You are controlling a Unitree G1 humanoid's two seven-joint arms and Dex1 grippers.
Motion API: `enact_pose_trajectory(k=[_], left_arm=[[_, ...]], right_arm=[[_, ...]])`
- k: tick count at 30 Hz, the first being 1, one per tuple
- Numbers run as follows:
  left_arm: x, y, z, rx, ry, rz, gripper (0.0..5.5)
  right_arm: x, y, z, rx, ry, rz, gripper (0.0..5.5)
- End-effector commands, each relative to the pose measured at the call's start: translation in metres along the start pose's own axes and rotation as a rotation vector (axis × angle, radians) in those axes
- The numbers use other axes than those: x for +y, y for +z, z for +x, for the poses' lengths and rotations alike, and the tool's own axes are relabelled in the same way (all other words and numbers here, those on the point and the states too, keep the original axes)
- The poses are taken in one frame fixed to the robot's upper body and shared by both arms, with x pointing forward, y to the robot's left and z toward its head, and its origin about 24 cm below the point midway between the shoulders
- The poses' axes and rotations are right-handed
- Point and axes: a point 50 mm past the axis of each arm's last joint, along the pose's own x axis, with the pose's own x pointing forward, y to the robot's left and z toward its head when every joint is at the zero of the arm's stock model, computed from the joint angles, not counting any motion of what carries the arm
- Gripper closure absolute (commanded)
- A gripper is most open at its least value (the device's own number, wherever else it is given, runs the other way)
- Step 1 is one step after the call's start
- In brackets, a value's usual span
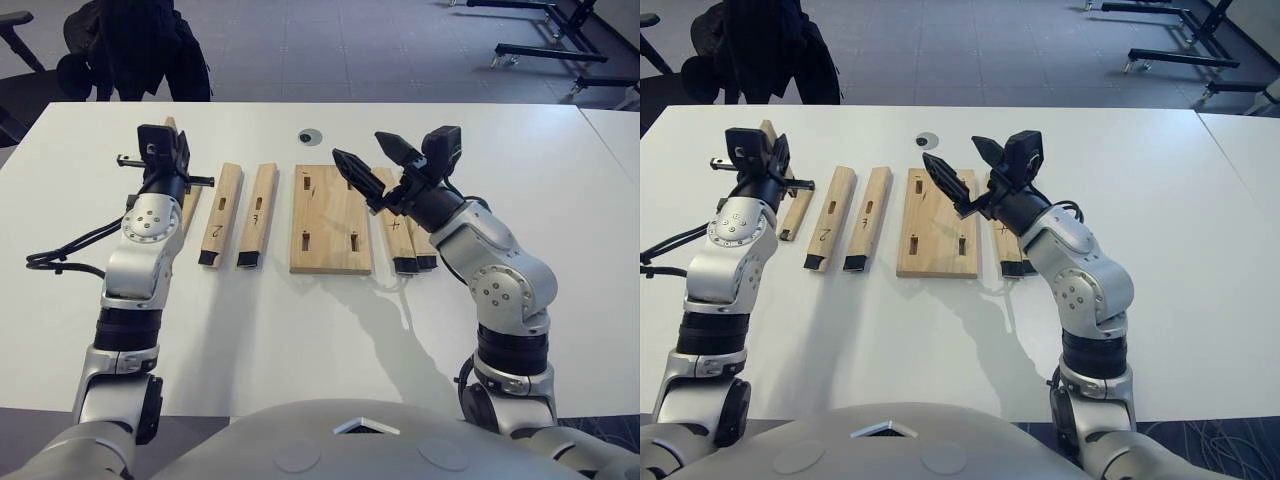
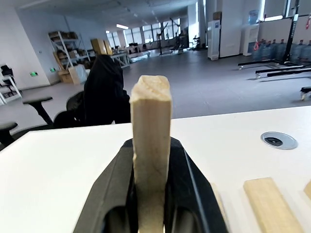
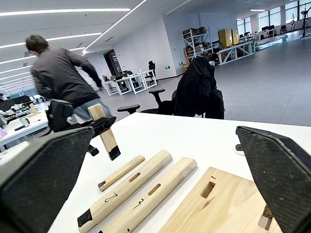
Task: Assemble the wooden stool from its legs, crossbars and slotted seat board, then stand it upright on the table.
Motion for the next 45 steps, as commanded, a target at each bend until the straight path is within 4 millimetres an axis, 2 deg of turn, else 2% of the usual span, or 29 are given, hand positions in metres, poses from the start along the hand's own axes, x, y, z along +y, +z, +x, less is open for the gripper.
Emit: enact_pose_trajectory(k=[1,8,10,15,19,25,31,37,45], left_arm=[[0.008,0.004,0.011,0.008,-0.024,-0.124,5.12],[0.006,0.039,0.004,-0.049,-0.059,-0.297,5.12],[0.001,0.034,-0.002,-0.027,-0.075,-0.327,5.12],[-0.006,-0.007,-0.012,0.075,-0.057,-0.349,5.12],[-0.012,-0.024,-0.013,0.100,-0.041,-0.355,5.12],[-0.015,-0.011,-0.004,0.041,-0.038,-0.362,5.12],[-0.023,-0.014,-0.003,0.036,-0.070,-0.341,5.12],[-0.029,-0.028,-0.003,0.053,-0.090,-0.311,5.12],[-0.029,-0.019,0.006,0.012,-0.099,-0.292,5.12]], right_arm=[[0.001,-0.004,0.000,0.003,-0.017,0.005,0.10],[0.005,-0.008,-0.003,-0.005,-0.042,0.014,0.10],[0.005,-0.009,-0.004,-0.005,-0.048,0.016,0.10],[0.005,-0.010,-0.003,0.003,-0.046,0.015,0.10],[0.004,-0.010,-0.002,0.016,-0.032,0.013,0.10],[0.005,-0.010,0.000,0.022,-0.022,0.012,0.10],[0.007,-0.011,0.001,0.028,-0.010,0.019,0.10],[0.006,-0.011,0.002,0.042,0.008,0.021,0.10],[0.007,-0.011,0.003,0.045,0.015,0.023,0.10]])
